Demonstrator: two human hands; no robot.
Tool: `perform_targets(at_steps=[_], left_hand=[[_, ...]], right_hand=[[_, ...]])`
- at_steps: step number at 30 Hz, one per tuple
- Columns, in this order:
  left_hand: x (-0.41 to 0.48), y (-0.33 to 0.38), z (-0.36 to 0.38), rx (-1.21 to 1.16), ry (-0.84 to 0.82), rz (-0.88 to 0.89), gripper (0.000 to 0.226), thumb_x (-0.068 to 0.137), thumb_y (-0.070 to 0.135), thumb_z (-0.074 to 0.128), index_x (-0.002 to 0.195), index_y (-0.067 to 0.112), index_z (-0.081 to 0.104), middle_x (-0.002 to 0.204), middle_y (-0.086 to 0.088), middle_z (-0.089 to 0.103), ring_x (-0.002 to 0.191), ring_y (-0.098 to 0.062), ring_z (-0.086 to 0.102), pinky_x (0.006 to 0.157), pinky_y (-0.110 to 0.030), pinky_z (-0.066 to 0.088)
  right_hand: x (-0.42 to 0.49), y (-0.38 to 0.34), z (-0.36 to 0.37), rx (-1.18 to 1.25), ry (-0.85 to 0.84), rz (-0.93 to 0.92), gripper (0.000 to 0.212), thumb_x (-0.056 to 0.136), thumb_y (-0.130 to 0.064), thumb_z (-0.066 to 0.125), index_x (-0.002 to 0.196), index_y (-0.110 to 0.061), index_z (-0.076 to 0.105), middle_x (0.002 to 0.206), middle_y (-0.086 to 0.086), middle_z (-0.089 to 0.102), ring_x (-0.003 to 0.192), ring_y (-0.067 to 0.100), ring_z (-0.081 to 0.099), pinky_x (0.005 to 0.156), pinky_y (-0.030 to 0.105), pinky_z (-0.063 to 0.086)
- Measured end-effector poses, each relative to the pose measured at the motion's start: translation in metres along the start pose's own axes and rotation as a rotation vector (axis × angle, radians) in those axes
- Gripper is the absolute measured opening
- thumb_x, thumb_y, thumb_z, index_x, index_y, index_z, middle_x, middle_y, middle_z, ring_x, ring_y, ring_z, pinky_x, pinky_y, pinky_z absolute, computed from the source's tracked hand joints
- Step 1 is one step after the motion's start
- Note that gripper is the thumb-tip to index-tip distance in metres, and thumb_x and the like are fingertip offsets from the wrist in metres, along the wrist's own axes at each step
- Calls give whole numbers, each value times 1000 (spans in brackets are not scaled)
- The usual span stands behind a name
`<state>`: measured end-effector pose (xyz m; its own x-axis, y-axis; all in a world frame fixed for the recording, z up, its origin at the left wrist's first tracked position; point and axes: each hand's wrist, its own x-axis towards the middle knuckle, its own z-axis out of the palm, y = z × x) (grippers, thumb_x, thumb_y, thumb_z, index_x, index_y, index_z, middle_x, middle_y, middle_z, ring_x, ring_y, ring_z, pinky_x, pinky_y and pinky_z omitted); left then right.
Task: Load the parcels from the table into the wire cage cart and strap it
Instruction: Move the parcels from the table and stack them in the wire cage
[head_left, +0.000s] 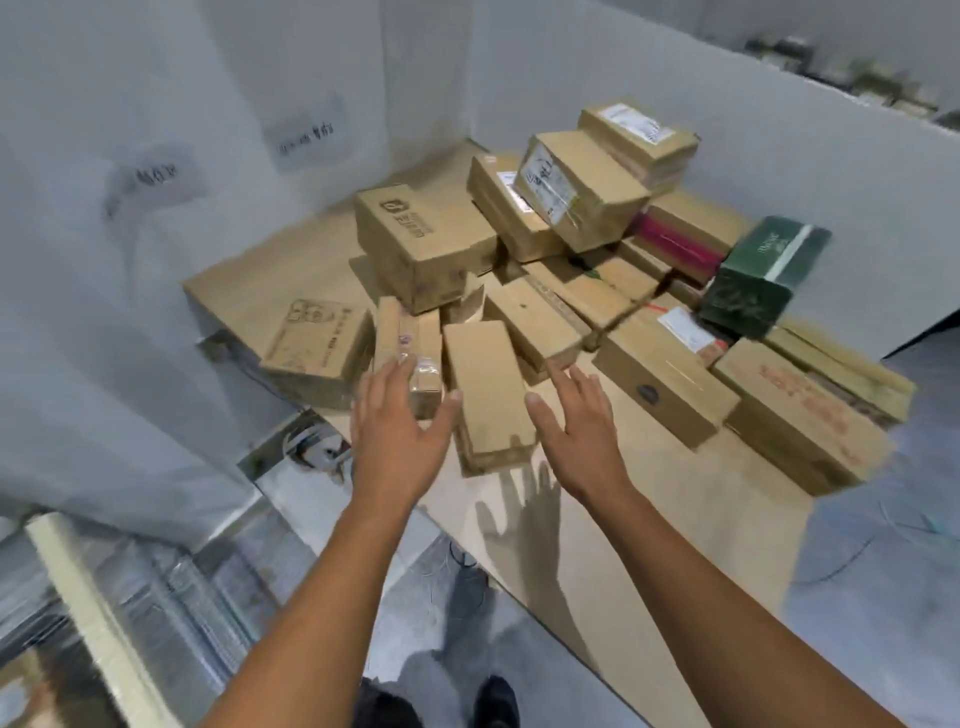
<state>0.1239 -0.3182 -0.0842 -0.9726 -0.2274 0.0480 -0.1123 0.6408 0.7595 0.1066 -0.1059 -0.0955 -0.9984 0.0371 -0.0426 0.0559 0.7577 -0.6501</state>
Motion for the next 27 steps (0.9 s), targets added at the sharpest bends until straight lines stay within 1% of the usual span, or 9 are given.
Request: perform_targets(at_steps=[3,6,11,13,17,19,22,25,27], left_hand=[[-15,21,12,18,-11,0,68,99,53,58,156,21,39,165,-4,35,154,-24,23,125,-52,22],[-14,31,8,17,16,-12,67,99,49,61,154,16,42,160,-9,40,151,-27,28,122,-52,28],[13,29,-4,3,68,-24,62,100,44,61,151,14,45,154,-10,44,145,-26,35,121,-45,31],[32,23,-4,-23,73,-41,64,101,46,58,153,13,43,155,-10,44,145,-26,36,121,-47,32],[90,8,1,-109,99,-112,67,100,54,55,155,19,38,158,-4,38,144,-24,41,117,-49,38],[129,0,7,-135,104,-144,70,99,59,53,156,24,34,161,-1,34,144,-23,41,113,-45,39],[193,-13,16,-221,96,-213,76,98,61,53,159,23,27,163,-2,31,144,-24,40,105,-38,34],[250,-22,29,-295,72,-268,83,97,62,53,162,24,19,161,-3,31,144,-27,41,108,-41,37],[280,-25,40,-311,28,-300,87,96,63,54,163,26,13,163,-5,28,144,-31,41,110,-48,42]], right_hand=[[-6,14,-16,66,-1,19,61,105,-58,41,161,-35,31,173,0,20,160,20,5,128,47,8],[-4,12,-23,117,-17,12,62,105,-59,39,162,-34,31,173,0,19,160,21,4,129,47,7],[20,-3,-19,169,-45,-9,61,105,-61,40,161,-37,32,173,-1,19,160,19,3,129,45,7],[36,-11,-14,165,-55,0,62,105,-61,39,161,-37,31,173,-2,19,160,18,2,129,45,7],[82,-30,3,119,-71,-15,60,105,-61,39,161,-39,31,172,-2,21,160,18,3,127,46,9],[112,-41,15,91,-74,-12,60,105,-61,40,160,-39,32,172,-3,21,160,17,4,127,44,9],[164,-61,33,64,-63,14,62,105,-62,39,161,-36,33,172,-1,22,160,19,6,127,44,9],[213,-79,52,59,-50,41,65,105,-62,39,162,-31,33,172,1,23,160,20,8,129,46,10],[244,-90,63,58,-35,65,67,104,-62,40,162,-29,33,171,1,24,160,20,10,129,49,13]])
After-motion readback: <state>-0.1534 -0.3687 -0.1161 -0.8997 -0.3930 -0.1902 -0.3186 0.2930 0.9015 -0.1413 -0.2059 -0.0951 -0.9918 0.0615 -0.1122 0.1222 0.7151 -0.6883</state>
